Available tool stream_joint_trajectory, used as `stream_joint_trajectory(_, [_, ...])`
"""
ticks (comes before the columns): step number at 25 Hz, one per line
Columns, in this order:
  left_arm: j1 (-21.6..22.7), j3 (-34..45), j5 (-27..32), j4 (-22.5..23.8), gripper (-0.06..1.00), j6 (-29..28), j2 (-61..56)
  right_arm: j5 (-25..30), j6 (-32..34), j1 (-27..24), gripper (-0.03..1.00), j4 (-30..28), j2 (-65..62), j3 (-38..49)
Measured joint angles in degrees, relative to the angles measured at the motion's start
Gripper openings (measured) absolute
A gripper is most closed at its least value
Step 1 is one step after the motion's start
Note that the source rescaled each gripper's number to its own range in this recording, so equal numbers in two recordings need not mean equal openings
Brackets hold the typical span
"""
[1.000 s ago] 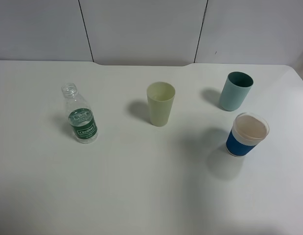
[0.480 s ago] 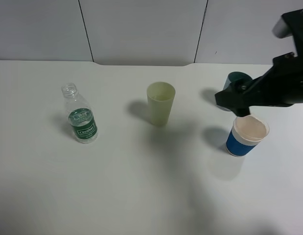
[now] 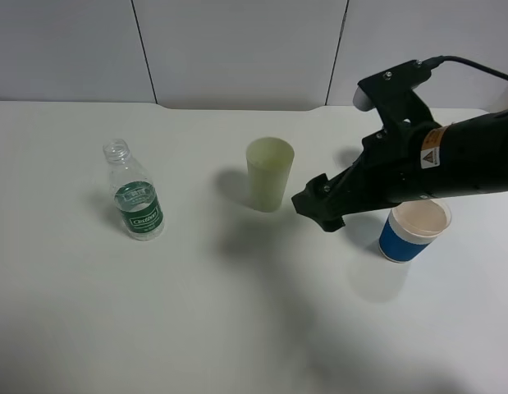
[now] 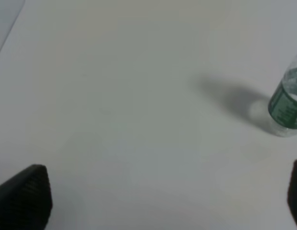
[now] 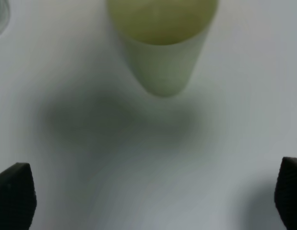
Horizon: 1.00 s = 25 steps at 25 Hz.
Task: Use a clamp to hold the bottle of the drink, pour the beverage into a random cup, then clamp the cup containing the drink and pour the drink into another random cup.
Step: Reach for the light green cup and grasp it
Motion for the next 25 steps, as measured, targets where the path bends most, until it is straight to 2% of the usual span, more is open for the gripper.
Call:
stream_joint_trajectory(5, [0.0,0.0,0.0,0.0,1.0,0.0,0.0,-2.24,0.76,1.75,1.0,1.36,2.63,0.0])
stream_joint_trajectory(11, [0.0,0.0,0.0,0.0,1.0,0.0,0.0,-7.17,3.78,2.54,1.0,8.3,10.23,0.0])
stream_joint_trajectory(15, [0.0,0.0,0.0,0.0,1.0,0.0,0.0,-9.54,3.78,3.21,0.95,8.5,14.27,0.0])
stream_joint_trajectory(25, [0.0,0.0,0.0,-0.05,1.0,0.0,0.0,-16.08,2.66,5.47,0.93,8.5,18.67,-0.02])
